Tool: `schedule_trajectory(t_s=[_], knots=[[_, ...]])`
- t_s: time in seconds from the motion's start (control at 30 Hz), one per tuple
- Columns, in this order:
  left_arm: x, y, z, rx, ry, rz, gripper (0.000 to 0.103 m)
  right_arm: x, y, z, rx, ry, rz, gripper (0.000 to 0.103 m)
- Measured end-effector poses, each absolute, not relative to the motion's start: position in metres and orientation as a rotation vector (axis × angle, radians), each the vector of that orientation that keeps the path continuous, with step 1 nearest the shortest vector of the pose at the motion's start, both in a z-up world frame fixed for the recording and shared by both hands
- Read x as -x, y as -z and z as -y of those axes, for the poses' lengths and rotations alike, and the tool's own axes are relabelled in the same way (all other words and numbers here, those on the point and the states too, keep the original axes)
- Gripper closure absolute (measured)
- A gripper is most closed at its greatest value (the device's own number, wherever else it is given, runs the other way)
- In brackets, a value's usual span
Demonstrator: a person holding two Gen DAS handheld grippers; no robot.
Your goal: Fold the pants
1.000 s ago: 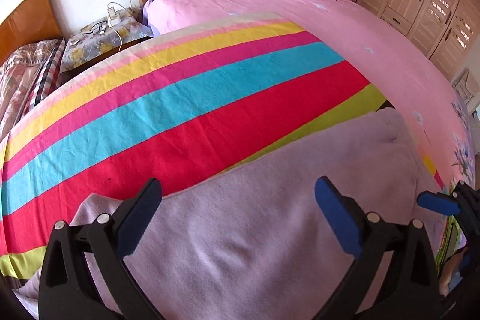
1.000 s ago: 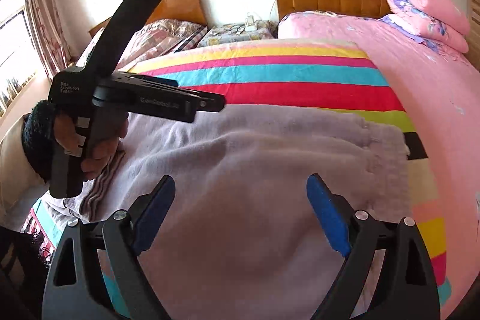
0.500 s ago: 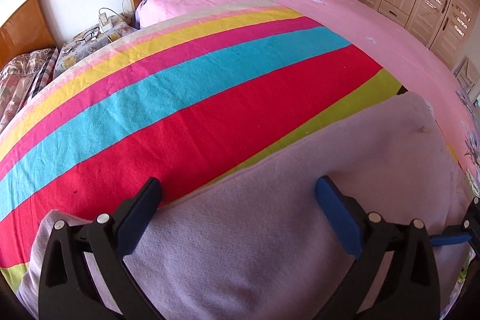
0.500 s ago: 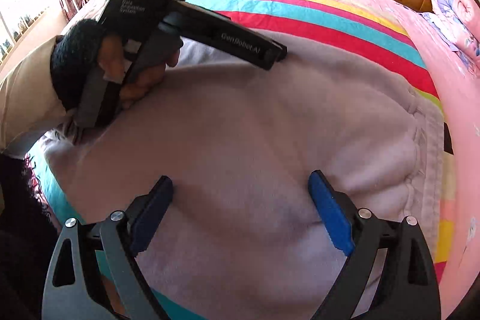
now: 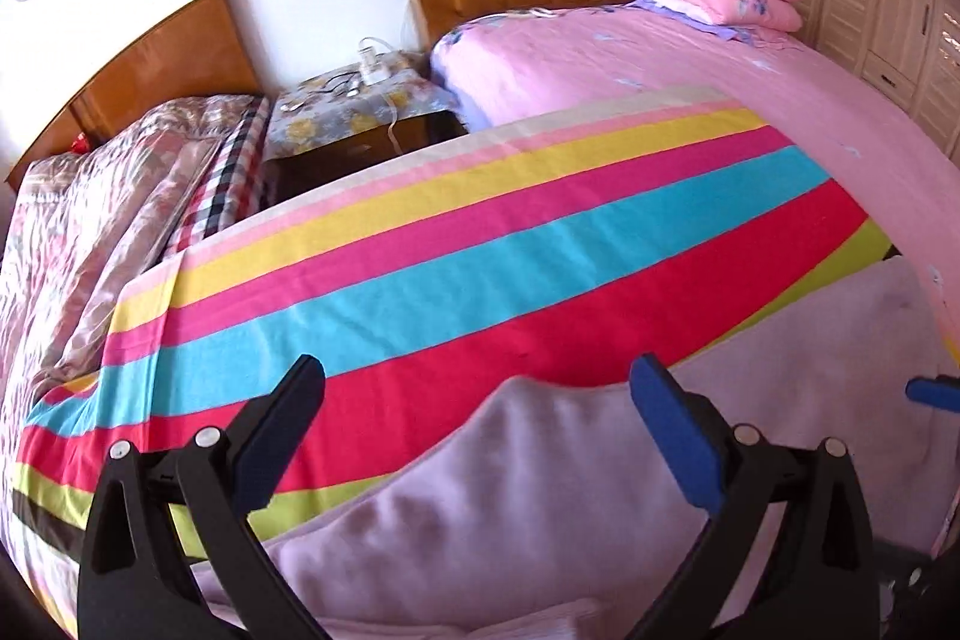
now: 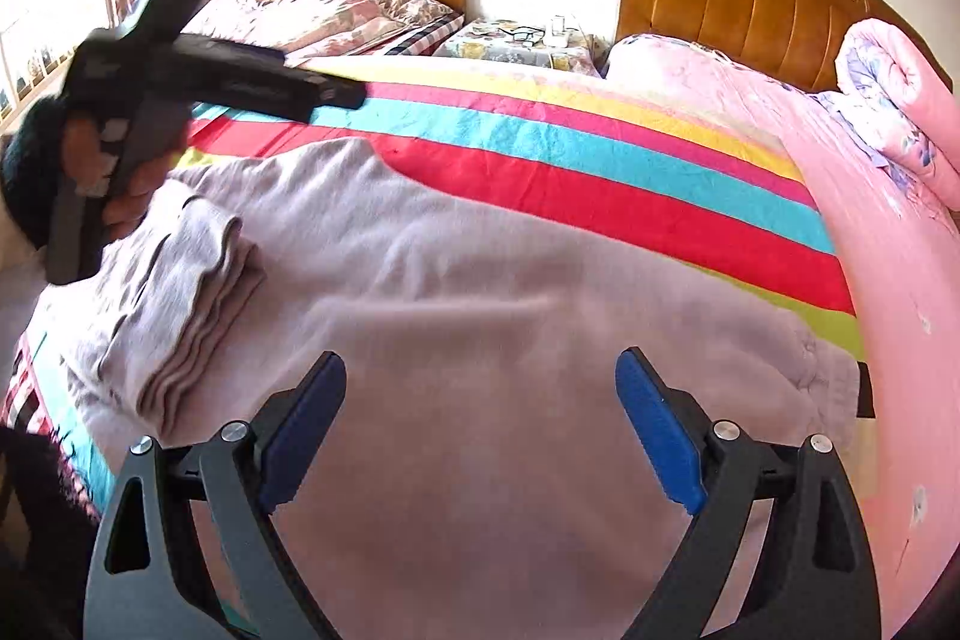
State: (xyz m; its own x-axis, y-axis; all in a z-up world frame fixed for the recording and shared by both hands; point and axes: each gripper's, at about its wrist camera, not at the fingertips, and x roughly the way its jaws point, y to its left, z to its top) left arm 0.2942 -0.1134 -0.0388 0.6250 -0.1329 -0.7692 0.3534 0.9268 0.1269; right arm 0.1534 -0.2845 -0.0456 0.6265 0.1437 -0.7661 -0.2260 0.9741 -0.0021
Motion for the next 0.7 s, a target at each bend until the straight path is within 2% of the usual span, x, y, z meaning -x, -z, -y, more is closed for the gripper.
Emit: schedule_trajectory(t_s=[0.13,0.27,0.37,0.57,0.7], knots=[[-0.294,0.057,0.059,-0.251,0.199,-0.94,0.002,-0.187,0.058,0.267,0.071,-0.198,-0.919,0.015],[-0.294,0.073,0.049,-0.287,0.164,-0.964,0.002,-0.2,0.08,0.245,0.11,-0.193,-0.994,0.014],[-0.298,0.093,0.055,-0.341,0.15,-0.976,0.001,-0.194,0.086,0.244,0.12,-0.186,-0.992,0.013],[-0.3,0.099,0.035,-0.189,0.212,-0.944,0.001,-0.155,0.087,0.262,0.107,-0.21,-1.03,0.012],[-0.298,0.099,0.034,-0.183,0.209,-0.937,0.001,-0.128,0.084,0.266,0.114,-0.178,-1.058,0.012]])
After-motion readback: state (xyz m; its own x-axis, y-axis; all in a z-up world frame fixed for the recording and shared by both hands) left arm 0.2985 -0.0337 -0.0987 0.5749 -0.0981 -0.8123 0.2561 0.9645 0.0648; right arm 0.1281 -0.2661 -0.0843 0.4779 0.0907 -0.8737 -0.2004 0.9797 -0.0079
